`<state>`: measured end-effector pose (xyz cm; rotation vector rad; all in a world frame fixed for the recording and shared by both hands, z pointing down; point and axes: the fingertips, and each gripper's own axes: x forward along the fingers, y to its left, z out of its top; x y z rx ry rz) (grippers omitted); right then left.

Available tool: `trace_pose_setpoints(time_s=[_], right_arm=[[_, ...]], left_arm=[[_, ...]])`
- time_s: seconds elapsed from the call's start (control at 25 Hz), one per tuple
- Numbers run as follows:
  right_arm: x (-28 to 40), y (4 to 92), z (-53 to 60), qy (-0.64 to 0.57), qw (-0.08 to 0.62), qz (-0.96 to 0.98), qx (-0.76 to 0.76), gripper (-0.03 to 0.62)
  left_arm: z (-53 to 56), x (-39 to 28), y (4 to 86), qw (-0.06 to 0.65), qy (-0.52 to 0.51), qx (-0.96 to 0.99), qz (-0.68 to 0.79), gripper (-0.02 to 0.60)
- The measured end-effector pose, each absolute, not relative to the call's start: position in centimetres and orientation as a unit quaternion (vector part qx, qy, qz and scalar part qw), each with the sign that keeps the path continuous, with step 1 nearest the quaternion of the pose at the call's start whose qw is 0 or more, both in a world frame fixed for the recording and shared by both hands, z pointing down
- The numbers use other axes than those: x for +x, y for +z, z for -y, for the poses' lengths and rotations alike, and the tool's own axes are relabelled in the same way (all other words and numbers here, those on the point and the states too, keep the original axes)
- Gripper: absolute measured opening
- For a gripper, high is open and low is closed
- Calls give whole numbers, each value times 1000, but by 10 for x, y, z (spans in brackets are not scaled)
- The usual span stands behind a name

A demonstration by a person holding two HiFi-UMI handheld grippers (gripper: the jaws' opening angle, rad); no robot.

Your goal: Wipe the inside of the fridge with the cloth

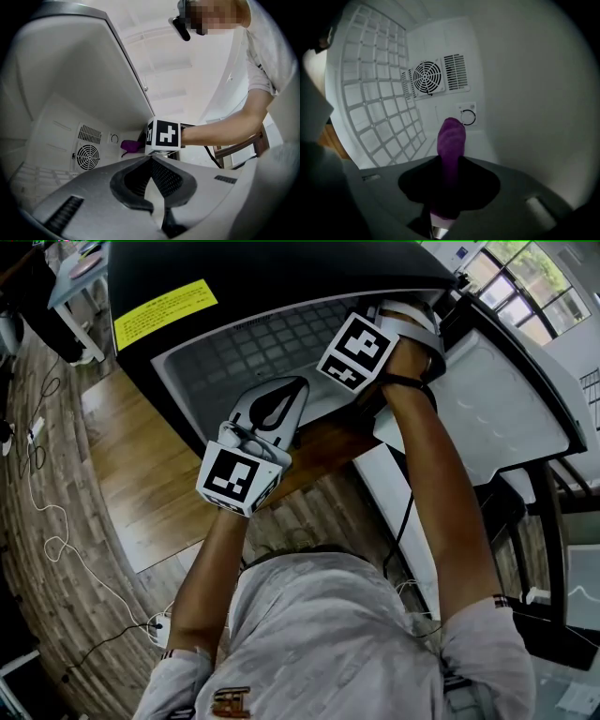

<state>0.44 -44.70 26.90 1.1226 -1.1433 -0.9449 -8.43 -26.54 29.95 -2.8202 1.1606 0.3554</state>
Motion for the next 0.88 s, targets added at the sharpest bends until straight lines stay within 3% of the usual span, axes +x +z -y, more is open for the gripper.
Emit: trace_pose_setpoints(time_s=[0.88], right_arm=[[-2, 353, 443, -348, 637, 545, 419, 109]], left_arm=[[268, -93, 302, 37, 106, -914, -389, 0]])
